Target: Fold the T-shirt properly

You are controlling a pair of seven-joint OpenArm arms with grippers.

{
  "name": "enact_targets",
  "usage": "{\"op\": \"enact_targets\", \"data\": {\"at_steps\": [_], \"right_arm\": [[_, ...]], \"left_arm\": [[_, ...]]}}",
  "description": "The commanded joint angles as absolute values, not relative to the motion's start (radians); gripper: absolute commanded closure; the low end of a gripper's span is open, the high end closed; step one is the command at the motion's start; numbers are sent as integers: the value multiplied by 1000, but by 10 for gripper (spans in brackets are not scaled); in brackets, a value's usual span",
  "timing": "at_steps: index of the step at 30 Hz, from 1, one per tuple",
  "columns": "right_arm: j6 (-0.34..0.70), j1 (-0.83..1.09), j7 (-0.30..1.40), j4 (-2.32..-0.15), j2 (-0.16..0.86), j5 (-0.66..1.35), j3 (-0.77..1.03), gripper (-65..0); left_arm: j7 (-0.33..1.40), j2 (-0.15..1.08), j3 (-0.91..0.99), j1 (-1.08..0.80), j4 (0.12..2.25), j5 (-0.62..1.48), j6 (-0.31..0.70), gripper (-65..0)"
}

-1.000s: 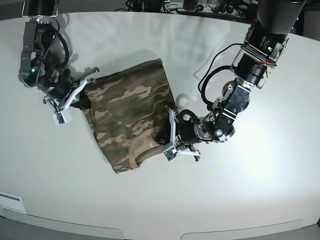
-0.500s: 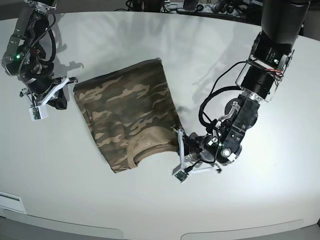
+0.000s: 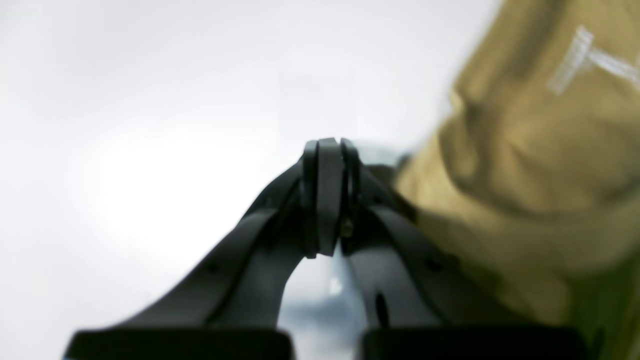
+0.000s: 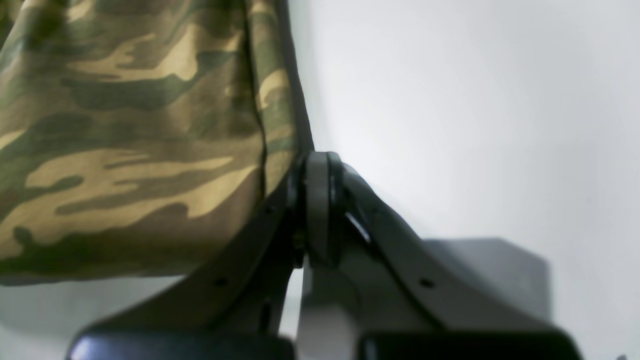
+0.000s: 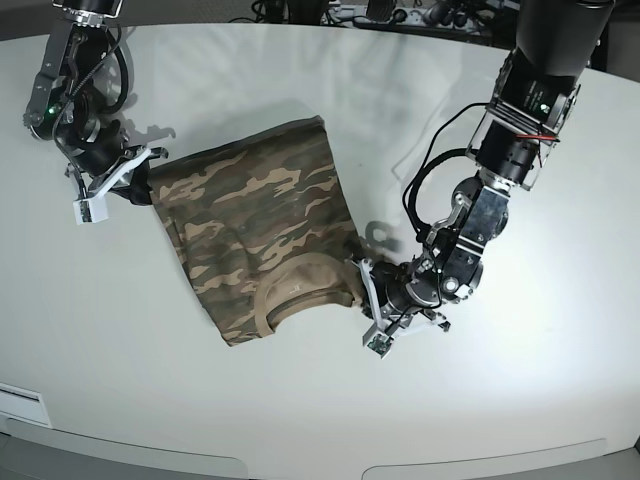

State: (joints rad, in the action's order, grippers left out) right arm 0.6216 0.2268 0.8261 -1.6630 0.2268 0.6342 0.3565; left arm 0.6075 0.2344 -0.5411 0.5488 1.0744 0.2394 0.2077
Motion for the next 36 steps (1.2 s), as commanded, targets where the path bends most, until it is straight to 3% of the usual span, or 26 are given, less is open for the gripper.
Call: {"op": "enact_targets", "data": {"at_steps": [1, 6, 19, 24, 31, 36], "right_arm": [[626, 225, 852, -1676, 229, 633, 359, 0], [626, 238, 868, -1678, 187, 639, 359, 0], [628, 385, 884, -1879, 95, 648, 360, 0], [617, 385, 876, -1974, 105, 566, 361, 0], [626, 379, 787, -2075, 162, 645, 361, 0], [688, 342, 787, -2117, 167, 777, 369, 0]], "left_arm": [[656, 228, -542, 566, 1026, 209, 226, 0], [578, 162, -542, 630, 890, 218, 287, 0], [520, 33, -542, 683, 883, 217, 326, 0], [665, 46, -542, 750, 891, 220, 306, 0], [861, 138, -537, 799, 986, 347, 274, 0], [922, 221, -492, 797, 1103, 519, 368, 0]]}}
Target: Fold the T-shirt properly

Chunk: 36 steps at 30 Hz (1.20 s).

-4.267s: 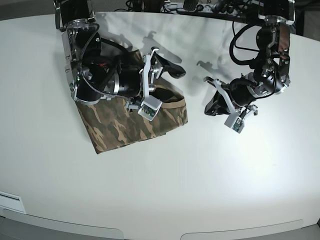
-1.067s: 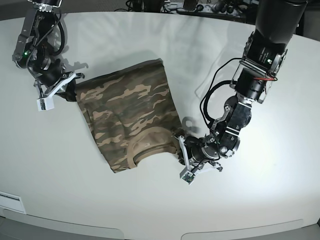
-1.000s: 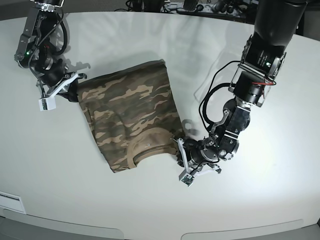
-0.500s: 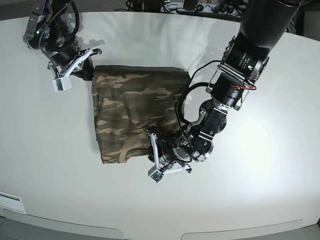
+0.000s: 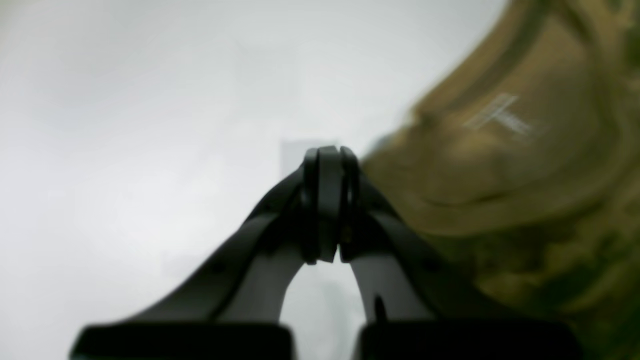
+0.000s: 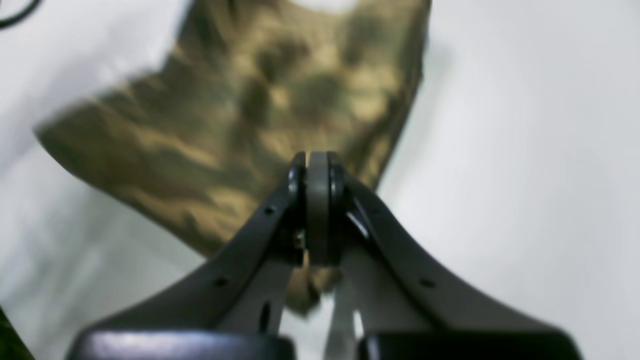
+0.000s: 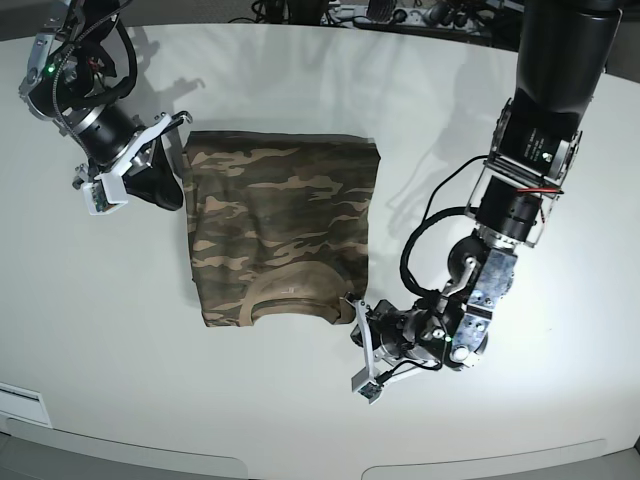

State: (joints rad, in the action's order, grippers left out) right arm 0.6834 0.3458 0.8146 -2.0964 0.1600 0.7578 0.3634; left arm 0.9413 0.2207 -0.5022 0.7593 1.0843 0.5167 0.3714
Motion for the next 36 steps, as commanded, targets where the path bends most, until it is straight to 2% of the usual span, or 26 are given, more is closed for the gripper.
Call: {"op": "enact_targets", "data": {"at_steps": [1, 6, 10, 14, 17, 26, 30, 36], "right_arm": [[698, 337, 790, -2122, 167, 810, 376, 0], [698, 332, 851, -2137, 167, 1016, 436, 0], [698, 333, 986, -2138, 167, 1205, 524, 0], [698, 338, 1184, -2138, 167, 1438, 622, 0], [698, 361, 1324, -2138, 168, 1484, 685, 0], [698, 538, 1333, -2244, 169, 1484, 785, 0], [698, 654, 1351, -2321, 169, 1484, 824, 0], [698, 795, 1364, -2356, 168, 1484, 879, 0]], "left_arm": [[943, 239, -478, 796, 1128, 566, 385, 0], [1079, 344, -371, 793, 1247, 918, 480, 0], [1218, 404, -258, 793, 1277, 1225, 580, 0], [1391, 452, -149, 761, 1277, 1484, 631, 0], [1396, 484, -91, 707, 1284, 1484, 612, 0], [1396, 591, -51, 516, 1358, 1484, 576, 0], [1396, 662, -51, 397, 1511, 1484, 575, 0], [1396, 764, -50, 223, 1865, 1484, 582, 0]]}}
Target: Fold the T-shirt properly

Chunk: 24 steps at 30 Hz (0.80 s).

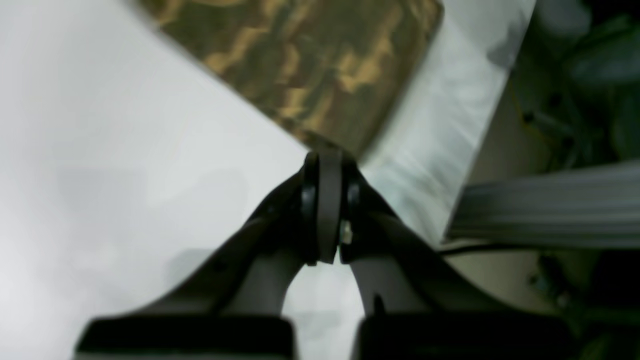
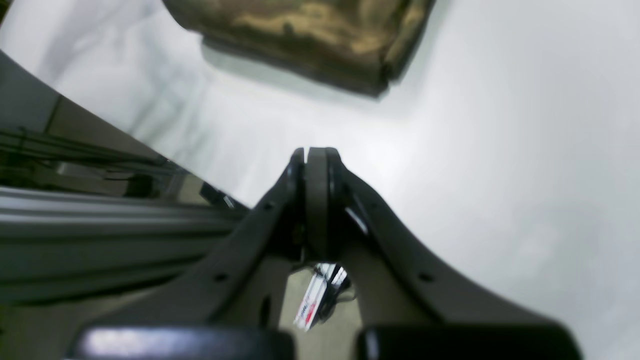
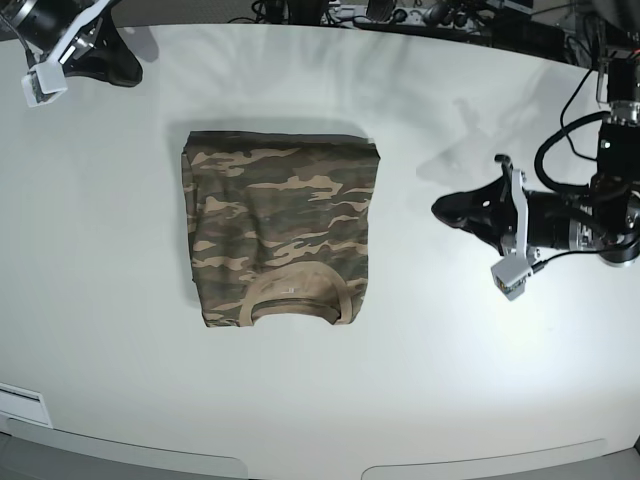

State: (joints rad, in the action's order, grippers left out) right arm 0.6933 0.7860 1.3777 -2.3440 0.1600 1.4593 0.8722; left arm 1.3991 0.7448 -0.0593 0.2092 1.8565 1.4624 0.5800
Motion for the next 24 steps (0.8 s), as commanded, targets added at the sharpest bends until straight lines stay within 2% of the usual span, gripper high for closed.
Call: {"op": "enact_targets", "data": {"at_steps": [1, 6, 10, 19, 24], "right_arm": [[698, 817, 1367, -2356, 169, 1484, 884, 0], [698, 942, 1396, -2356, 168, 1484, 888, 0], [698, 1037, 1396, -2356, 165, 1484, 888, 0], [698, 1237, 1396, -2356, 109, 1484, 873, 0], [698, 1266, 1396, -2237, 100, 1477, 811, 0]], "left_arm": [[1396, 782, -49, 192, 1924, 1484, 585, 0], [1396, 871, -49, -2, 2200, 1484, 596, 0], [1396, 926, -46, -171, 2330, 1484, 603, 0], [1396, 930, -45, -658, 2356, 1480, 604, 0], [1362, 921, -45, -891, 2356, 1303, 590, 0]]}}
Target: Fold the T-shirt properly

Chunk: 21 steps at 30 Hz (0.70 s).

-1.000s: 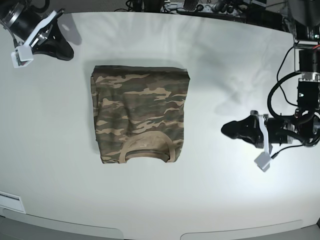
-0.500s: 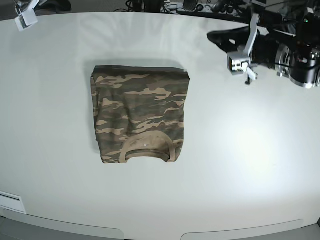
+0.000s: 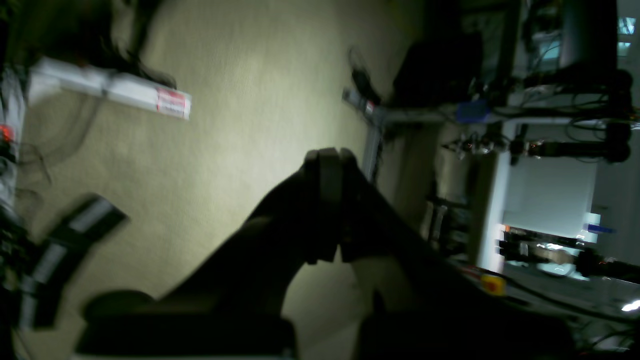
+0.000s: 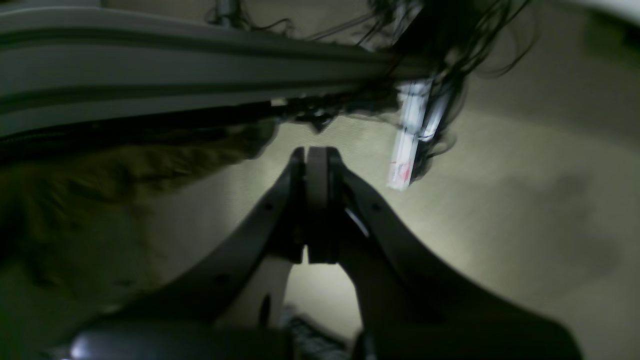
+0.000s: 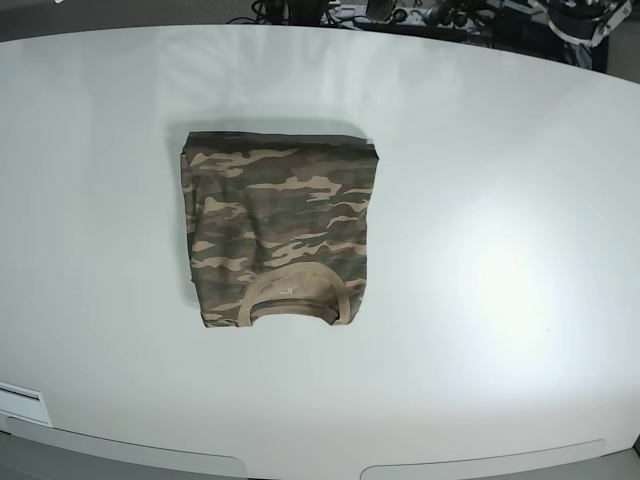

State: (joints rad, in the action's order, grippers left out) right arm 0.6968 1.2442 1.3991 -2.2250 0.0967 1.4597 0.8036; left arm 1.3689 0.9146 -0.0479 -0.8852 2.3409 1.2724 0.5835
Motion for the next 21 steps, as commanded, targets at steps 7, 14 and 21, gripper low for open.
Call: {"op": "enact_targets", "data": {"at_steps": [7, 14, 21], "right_arm": [[698, 1266, 1388, -1957, 114, 1286, 628, 0], [698, 1169, 1153, -1670, 219, 953, 410, 0], [666, 929, 992, -1360, 247, 752, 235, 0]], "left_arm": [[1239, 812, -45, -1088, 2285, 1065, 546, 0], [1145, 663, -44, -1113, 2084, 912, 545, 0], [1090, 530, -45, -948, 1709, 835, 546, 0]]}}
